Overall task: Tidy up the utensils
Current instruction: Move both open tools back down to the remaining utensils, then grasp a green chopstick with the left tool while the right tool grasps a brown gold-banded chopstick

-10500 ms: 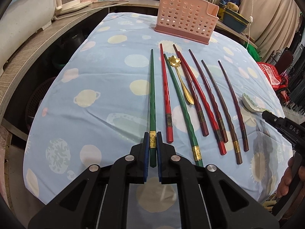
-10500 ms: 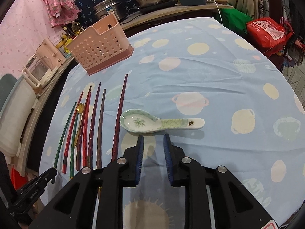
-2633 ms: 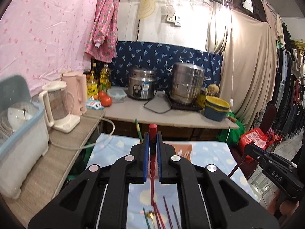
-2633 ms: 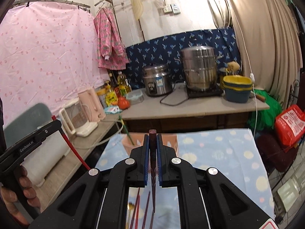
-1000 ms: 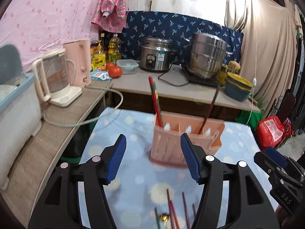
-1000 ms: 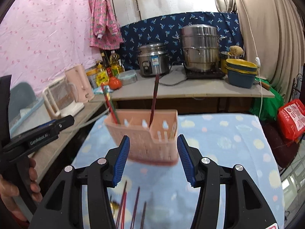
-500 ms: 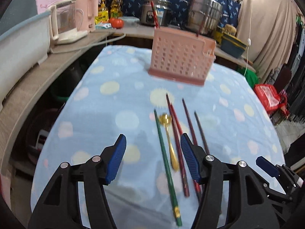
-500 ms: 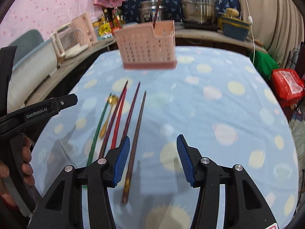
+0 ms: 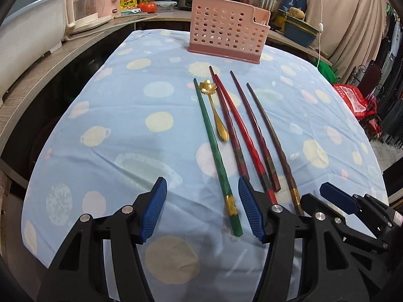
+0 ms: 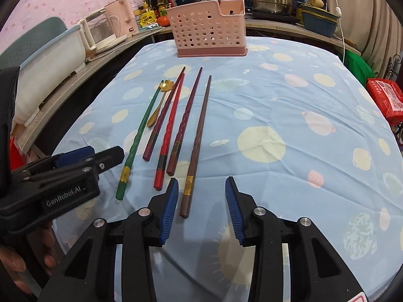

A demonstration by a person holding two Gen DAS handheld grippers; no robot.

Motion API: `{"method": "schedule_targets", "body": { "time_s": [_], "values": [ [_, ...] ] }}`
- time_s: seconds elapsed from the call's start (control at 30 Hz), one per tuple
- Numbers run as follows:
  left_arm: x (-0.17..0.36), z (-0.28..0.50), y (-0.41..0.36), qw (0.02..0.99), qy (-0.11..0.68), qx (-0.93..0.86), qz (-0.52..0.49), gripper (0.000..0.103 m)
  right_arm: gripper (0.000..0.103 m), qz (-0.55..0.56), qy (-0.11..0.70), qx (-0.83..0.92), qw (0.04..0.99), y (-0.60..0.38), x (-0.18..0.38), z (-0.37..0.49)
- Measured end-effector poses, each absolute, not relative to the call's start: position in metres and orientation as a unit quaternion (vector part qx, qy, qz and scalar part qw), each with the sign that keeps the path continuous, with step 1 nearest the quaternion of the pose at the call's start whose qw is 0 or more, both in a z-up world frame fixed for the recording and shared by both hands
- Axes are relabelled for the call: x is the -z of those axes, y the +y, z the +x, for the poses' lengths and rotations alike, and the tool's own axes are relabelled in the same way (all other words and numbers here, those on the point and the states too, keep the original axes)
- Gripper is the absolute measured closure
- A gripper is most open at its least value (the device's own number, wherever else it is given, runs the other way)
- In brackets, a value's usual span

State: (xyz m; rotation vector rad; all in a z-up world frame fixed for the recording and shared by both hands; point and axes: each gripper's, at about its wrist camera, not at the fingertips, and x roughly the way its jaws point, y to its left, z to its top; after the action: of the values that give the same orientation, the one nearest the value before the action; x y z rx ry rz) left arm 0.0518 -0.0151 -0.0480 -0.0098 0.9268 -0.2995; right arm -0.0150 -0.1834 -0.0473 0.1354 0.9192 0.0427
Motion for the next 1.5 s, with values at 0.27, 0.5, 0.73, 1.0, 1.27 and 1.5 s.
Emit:
{"method": "schedule_targets", "body": {
  "time_s": [0.27,0.5,0.73,1.0,1.27,1.5],
  "values": [
    [0.053,0.044,-0.014,0.882,0.449,0.146,-0.005,0.047,0.078,0.058,0.448,-0.029,0.892,-0.172,0.055,-0.017],
    [0.056,0.038,-0.02,0.88,0.449,0.154,0.001,0.047,0.088,0.052,0.449,-0.023,0.892,-0.171,0.06,-0.016],
    [0.062,0.037,-0.026,0.88,0.449,0.155,0.009,0.058,0.095,0.055,0.447,-0.02,0.893,-0.176,0.061,-0.016],
    [0.063,0.036,-0.029,0.88,0.447,0.162,0.016,0.074,0.096,0.063,0.447,-0.021,0.892,-0.179,0.061,-0.017],
    [0.063,0.034,-0.031,0.875,0.45,0.179,0.013,0.093,0.096,0.069,0.448,-0.021,0.891,-0.181,0.061,-0.018],
    [0.053,0.032,-0.027,0.874,0.449,0.185,0.002,0.093,0.096,0.083,0.445,-0.02,0.891,-0.187,0.057,-0.021]
  ]
}}
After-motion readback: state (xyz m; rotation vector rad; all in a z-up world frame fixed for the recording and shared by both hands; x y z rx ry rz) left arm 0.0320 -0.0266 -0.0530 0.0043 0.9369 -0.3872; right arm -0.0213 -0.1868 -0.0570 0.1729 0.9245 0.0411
